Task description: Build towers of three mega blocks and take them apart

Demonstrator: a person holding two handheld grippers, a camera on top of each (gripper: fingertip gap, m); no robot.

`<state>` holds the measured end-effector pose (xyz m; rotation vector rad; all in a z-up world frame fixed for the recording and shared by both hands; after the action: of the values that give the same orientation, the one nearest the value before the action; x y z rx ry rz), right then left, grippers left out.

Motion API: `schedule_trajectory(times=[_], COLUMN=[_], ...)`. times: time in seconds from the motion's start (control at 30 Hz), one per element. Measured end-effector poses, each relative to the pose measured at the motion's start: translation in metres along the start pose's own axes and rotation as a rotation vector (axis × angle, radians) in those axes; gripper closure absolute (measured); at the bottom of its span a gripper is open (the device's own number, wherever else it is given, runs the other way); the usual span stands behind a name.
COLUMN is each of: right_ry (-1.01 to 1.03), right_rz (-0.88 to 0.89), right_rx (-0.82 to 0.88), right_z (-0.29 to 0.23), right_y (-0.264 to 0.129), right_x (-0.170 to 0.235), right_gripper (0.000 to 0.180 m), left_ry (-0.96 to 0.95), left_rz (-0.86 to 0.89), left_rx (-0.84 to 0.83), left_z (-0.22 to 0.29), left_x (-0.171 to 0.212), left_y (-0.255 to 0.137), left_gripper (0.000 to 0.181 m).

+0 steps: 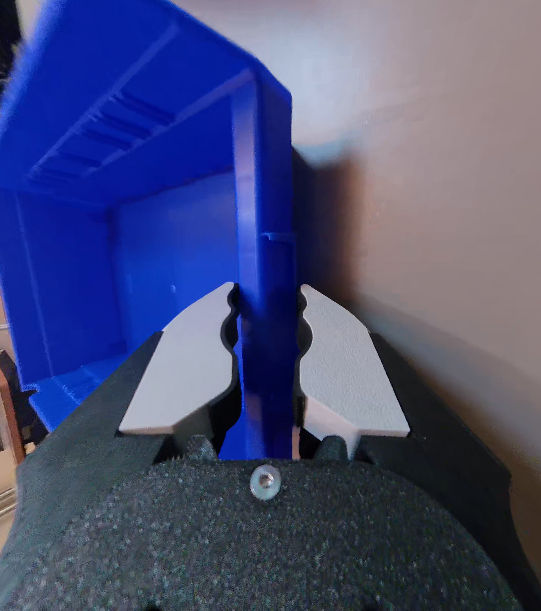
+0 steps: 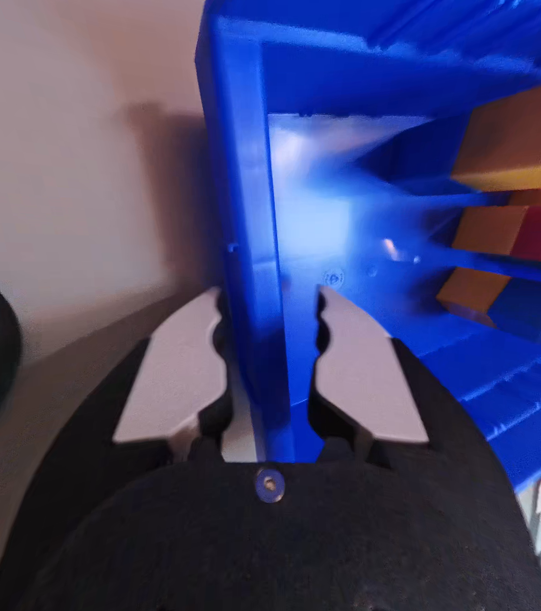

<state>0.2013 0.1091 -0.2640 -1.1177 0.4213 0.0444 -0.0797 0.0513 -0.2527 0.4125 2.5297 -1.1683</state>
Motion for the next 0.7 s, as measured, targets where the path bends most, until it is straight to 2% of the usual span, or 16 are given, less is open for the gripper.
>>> schedule_trajectory(times=[0.03, 0.07, 0.13, 0.3, 0.47, 0.6, 0.7], right_ry=[-0.012, -0.014, -0.043, -0.087, -0.113, -0.121, -0.118], right_rz=[0.010, 0.015, 0.015, 0.078, 0.136, 0.140, 0.127], right_rx=[-0.043, -0.064, -0.078, -0.059, -0.037, 0.027, 0.055], right_z=[-0.003, -0.005, -0.007, -0.035, -0.079, -0.102, -0.115], right_y=[0.002, 0.003, 0.001, -0.013, -0.042, -0.060, -0.059], right_x=[-0.001, -0.002, -0.001, -0.006, -0.014, -0.030, -0.044], right_gripper=[0.145, 0.151, 0.152, 0.152, 0.152, 0.150, 0.150], left_ry=[-0.029, -0.060, -0.116, -0.284, -0.445, -0.576, -0.610], left_rz=[0.044, 0.092, 0.193, 0.382, 0.513, 0.614, 0.618], left_rx=[-0.020, -0.036, -0.054, 0.027, 0.100, 0.175, 0.148], left_z=[-0.001, -0.002, -0.005, 0.006, 0.020, 0.027, 0.025], left_x=[-0.007, -0.014, -0.028, -0.045, -0.056, -0.088, -0.111], left_y=[-0.009, -0.020, -0.042, -0.078, -0.080, -0.077, -0.064], left_gripper=[0.149, 0.152, 0.155, 0.152, 0.149, 0.142, 0.141])
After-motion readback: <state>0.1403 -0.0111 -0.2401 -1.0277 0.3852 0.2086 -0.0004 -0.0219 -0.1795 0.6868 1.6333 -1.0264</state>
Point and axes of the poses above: each gripper's, where its closed fingertips meet, y out along the fingers, x out of its underside, z = x × y across the jaws, the point moved 2 cm from there along -y, back along the fingers, and after that the axes turned 9 degrees about z, right-handed, at the moved point
